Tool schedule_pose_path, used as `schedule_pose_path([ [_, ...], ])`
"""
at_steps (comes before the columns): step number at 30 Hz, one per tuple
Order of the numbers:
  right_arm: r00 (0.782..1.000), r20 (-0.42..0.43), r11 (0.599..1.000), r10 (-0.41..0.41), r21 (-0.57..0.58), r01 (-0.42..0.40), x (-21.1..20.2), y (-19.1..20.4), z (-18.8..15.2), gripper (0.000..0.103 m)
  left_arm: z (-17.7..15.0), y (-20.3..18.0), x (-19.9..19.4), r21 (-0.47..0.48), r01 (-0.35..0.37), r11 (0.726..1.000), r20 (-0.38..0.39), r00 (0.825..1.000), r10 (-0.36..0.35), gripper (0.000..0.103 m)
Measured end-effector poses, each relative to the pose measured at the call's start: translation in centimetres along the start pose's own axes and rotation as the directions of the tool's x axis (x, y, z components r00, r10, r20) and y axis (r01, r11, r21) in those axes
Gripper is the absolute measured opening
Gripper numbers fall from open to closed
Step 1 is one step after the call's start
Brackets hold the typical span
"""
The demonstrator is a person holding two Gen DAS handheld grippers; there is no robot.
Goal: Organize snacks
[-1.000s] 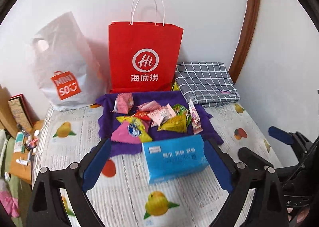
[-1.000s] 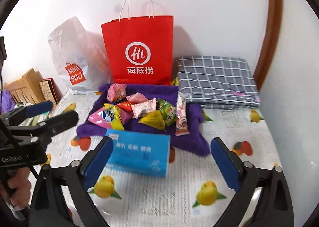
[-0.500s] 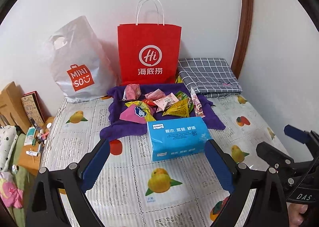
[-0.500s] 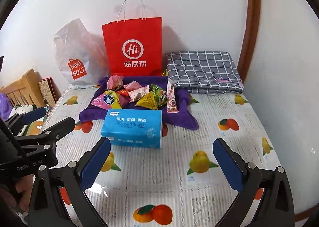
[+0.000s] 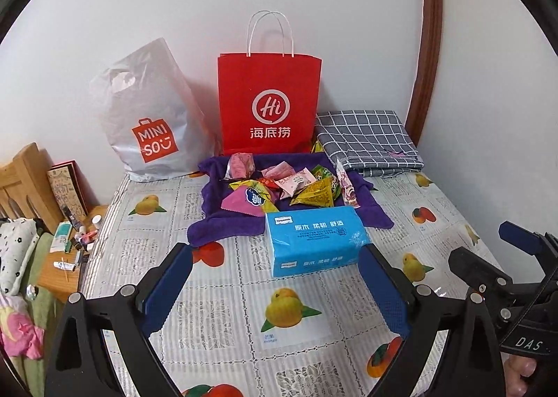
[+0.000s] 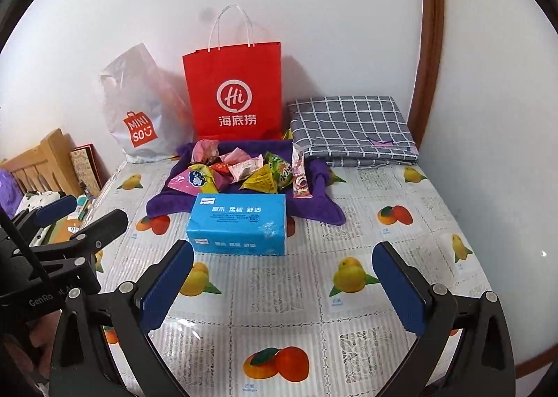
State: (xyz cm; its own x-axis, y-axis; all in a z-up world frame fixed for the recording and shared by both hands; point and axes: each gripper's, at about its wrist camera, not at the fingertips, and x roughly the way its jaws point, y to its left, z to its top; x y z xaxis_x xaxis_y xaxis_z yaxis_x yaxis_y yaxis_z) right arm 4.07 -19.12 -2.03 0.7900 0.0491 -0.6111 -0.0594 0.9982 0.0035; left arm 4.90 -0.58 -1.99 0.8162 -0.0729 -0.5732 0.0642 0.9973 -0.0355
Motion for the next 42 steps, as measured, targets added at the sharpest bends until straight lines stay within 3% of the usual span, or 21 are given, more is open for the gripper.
schedule_pose_path([
  [42, 1.0, 0.024, 1.0, 0.018, 0.009, -0.018, -1.1, 0.3, -0.1, 0.101, 0.1, 0.0, -0.2, -0.005, -0.01, 1.0, 0.008, 1.0, 0.01, 0.096],
])
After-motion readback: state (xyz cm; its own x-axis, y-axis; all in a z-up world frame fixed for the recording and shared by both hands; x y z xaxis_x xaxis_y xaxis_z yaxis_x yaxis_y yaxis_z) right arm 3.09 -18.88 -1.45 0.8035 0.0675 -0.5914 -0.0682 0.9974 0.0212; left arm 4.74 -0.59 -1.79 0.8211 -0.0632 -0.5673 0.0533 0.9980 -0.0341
